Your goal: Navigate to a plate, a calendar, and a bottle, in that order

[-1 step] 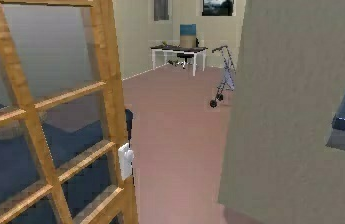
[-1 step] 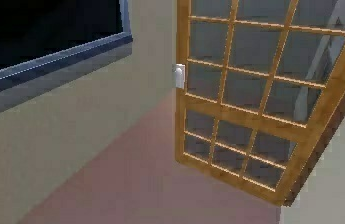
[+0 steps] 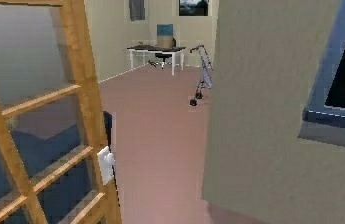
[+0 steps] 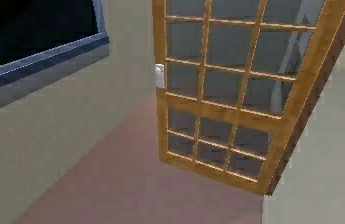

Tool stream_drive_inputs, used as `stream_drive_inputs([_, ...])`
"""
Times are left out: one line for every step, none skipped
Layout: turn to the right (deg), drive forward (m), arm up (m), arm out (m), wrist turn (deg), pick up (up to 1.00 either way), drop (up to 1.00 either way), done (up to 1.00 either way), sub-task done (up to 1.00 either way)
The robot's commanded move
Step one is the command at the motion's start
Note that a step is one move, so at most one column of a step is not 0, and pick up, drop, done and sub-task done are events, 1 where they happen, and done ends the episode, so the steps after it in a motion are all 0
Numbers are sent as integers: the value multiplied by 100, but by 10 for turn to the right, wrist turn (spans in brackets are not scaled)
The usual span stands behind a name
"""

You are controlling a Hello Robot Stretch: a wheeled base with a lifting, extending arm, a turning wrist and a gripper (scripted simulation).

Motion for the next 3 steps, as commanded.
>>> stream_drive_inputs([0,75,0,0,0,0,0,0,0])
stream_drive_inputs([0,100,0,0,0,0,0,0,0])
stream_drive_inputs([0,100,0,0,0,0,0,0,0])
